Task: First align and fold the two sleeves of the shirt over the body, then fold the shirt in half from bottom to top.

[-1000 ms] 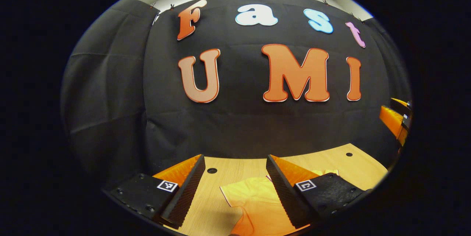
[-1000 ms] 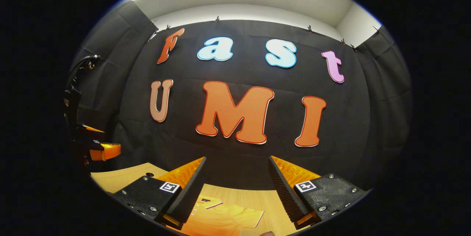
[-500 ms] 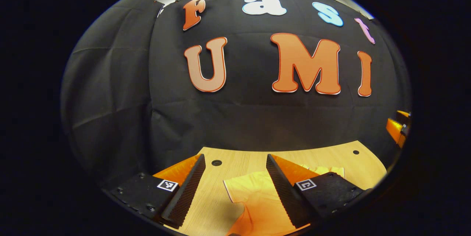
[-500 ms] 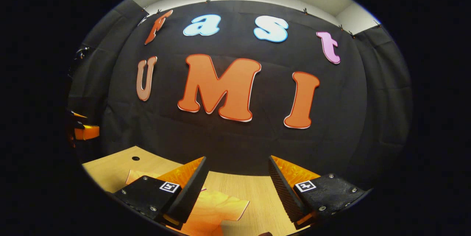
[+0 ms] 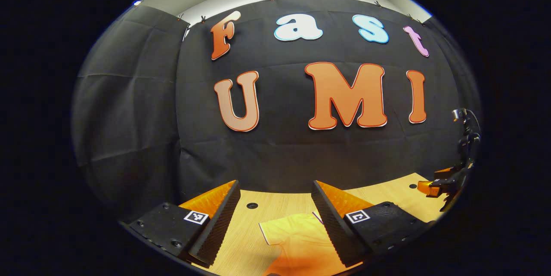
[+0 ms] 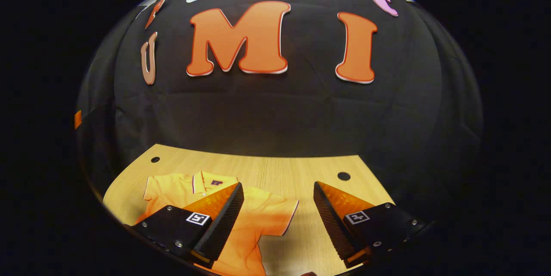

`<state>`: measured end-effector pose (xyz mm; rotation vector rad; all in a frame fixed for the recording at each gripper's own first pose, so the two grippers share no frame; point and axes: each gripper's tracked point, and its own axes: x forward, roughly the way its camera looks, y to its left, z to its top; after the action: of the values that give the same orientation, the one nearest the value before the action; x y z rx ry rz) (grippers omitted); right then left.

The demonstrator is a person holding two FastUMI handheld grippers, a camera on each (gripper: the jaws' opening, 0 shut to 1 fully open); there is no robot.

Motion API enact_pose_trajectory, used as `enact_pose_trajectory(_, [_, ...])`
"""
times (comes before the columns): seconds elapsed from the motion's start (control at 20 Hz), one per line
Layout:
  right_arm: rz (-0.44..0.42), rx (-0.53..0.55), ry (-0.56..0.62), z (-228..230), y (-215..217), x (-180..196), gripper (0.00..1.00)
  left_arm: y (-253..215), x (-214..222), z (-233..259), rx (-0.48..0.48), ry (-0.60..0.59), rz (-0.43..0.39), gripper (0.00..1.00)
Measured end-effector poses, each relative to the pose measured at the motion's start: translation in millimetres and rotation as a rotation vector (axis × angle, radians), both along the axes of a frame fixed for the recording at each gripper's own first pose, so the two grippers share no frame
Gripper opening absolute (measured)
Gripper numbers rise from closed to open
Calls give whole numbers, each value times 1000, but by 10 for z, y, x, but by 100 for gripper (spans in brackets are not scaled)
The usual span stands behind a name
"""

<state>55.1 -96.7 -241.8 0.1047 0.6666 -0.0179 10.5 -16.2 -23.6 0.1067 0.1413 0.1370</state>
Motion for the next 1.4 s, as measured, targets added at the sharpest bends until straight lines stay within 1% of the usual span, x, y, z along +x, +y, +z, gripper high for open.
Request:
enact_pose_trajectory(0.3, [-25,114,226,-626,-29,56,98,75,-172,-37,15,4,60,100])
enact_pose_trajectory(0.55, [-27,140,416,-1129,-91,48,96,72,-263,-158,15,35,92,100])
enact_pose_trajectory(0.8, [-16,190,641,-1530,-99,-51,95,61,-303,-273,19,73,109,100])
enact_pose_trajectory(1.05, [-13,217,808,-1894,18,-64,90,41,-335,-418,22,110,121,99])
enact_pose_trajectory(1.1, [-13,217,822,-1952,22,-35,96,46,-321,-430,23,118,123,99])
enact_pose_trajectory(1.15, [-18,218,838,-2012,21,-27,88,48,-324,-446,24,126,126,99])
enact_pose_trajectory(1.25, [-44,243,873,-2128,59,13,85,51,-341,-496,23,142,130,99])
enact_pose_trajectory(1.3, [-55,263,893,-2165,76,35,81,49,-339,-514,23,148,133,99])
enact_pose_trajectory(1.4, [-77,272,924,-2238,60,55,77,53,-345,-541,24,159,137,99])
